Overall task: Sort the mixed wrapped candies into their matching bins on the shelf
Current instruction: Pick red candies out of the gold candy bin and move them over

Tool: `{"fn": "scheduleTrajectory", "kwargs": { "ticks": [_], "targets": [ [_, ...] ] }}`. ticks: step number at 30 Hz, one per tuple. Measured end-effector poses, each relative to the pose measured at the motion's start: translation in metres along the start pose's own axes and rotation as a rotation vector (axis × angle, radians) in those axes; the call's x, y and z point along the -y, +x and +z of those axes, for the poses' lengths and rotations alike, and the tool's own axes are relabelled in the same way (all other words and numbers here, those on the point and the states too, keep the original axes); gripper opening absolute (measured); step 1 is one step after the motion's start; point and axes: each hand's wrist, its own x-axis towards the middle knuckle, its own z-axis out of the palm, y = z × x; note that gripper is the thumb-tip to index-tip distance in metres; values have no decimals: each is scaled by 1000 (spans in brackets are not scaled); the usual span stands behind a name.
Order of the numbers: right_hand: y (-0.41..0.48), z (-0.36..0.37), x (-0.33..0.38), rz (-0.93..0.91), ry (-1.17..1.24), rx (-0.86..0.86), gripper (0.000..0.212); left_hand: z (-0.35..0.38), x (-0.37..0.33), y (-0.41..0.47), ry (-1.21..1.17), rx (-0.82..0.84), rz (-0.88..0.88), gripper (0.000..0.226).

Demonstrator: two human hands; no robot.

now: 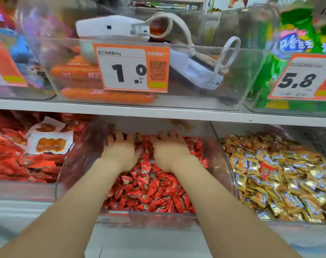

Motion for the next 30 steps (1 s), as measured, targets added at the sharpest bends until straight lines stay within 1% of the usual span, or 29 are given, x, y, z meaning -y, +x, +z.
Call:
{"fn": "scheduleTrajectory", "kwargs": {
  "ticks": [2,3,5,6,8,10,11,13,14,16,17,18,20,23,25,30],
  "targets": [
    [3,-4,-6,139,2,102,72,-2,3,6,-51,86,-14,88],
    [3,-8,-10,189,9,145,75,-4,5,9,-93,121,-18,100],
    [3,-14,-15,222,58,213,83,-10,8,13,-150,161,-35,121],
    [5,-17,-16,222,125,248,87,-11,10,15,-168,180,-42,122],
    [10,-18,-14,236,306,313,94,-15,11,18,-194,215,-55,110],
    [14,-18,-9,267,465,341,102,-20,8,19,-234,210,-52,102],
    [16,-18,-6,284,532,330,106,-21,7,21,-260,210,-42,103],
    [18,-18,-4,330,686,311,107,-23,6,22,-335,244,-16,111],
    [19,-18,-4,354,775,316,105,-22,7,23,-381,260,-9,116],
    [20,-18,-5,369,942,322,94,-23,9,20,-479,251,-2,122],
    [19,-18,-4,359,998,324,89,-23,10,18,-541,244,-3,123],
    [19,-18,-2,337,1026,324,89,-22,10,16,-592,248,-2,125],
    [18,-19,3,288,1042,288,98,-22,8,12,-640,271,37,125],
    [12,-23,2,214,1064,206,105,-31,9,3,-677,280,131,112],
    [4,-28,-3,144,1048,150,102,-41,13,-4,-694,264,203,109],
    [-28,-43,-5,-87,971,66,95,-60,21,-41,-786,236,300,87]
  ]
}}
